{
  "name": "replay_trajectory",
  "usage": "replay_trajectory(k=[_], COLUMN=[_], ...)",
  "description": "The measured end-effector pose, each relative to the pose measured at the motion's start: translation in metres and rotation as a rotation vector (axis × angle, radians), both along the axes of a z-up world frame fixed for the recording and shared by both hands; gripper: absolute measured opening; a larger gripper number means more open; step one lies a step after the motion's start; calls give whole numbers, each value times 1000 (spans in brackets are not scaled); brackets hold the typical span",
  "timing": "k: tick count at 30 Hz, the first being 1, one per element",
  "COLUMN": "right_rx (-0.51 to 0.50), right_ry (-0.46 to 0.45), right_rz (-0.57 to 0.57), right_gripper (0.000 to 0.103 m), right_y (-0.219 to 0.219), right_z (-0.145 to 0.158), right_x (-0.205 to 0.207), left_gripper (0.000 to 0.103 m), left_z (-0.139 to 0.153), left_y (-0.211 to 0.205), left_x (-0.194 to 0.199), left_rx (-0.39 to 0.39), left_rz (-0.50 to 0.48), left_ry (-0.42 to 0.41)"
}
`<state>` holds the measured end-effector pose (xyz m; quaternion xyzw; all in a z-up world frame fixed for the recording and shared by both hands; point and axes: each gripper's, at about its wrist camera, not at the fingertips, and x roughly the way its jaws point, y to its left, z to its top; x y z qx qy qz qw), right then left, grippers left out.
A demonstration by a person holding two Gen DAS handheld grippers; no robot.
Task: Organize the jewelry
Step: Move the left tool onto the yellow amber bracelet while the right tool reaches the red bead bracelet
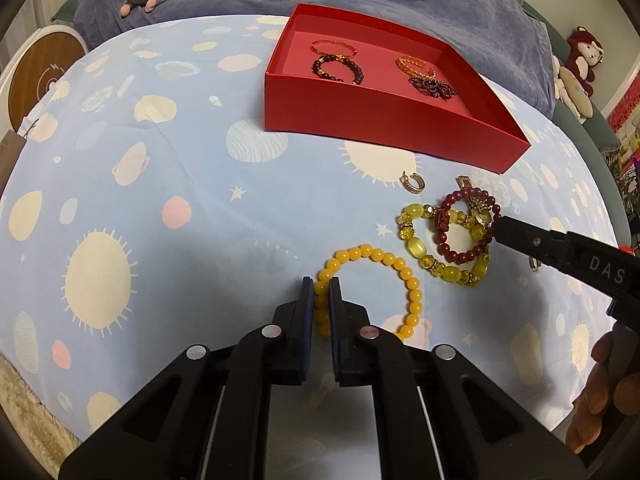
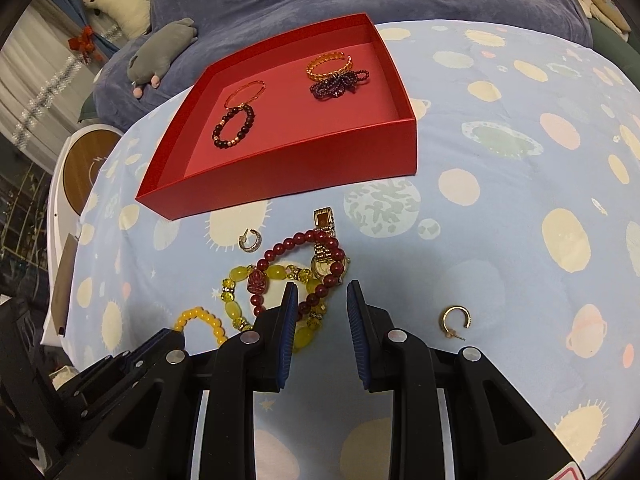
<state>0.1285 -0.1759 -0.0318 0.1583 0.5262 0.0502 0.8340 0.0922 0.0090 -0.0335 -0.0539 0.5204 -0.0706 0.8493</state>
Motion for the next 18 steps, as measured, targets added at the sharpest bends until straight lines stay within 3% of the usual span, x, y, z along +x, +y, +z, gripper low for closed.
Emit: replay_trajectory(k=[8, 13, 18], right_rx=[-11, -6, -8], right_ry=[25, 18, 0], right_rz=[7, 3, 8], right_gripper=[25, 13, 8], right_y=[5, 2, -3], right_z=[-10, -11, -4], right_x=[9, 5, -1], left_gripper=[8, 7, 7], left_z=[0, -1, 0], left_y=[-1, -1, 0], left_x=[-2, -1, -1], left_rx=[2, 2, -1], left_rz=[0, 0, 3], left_ry=[-4, -3, 6])
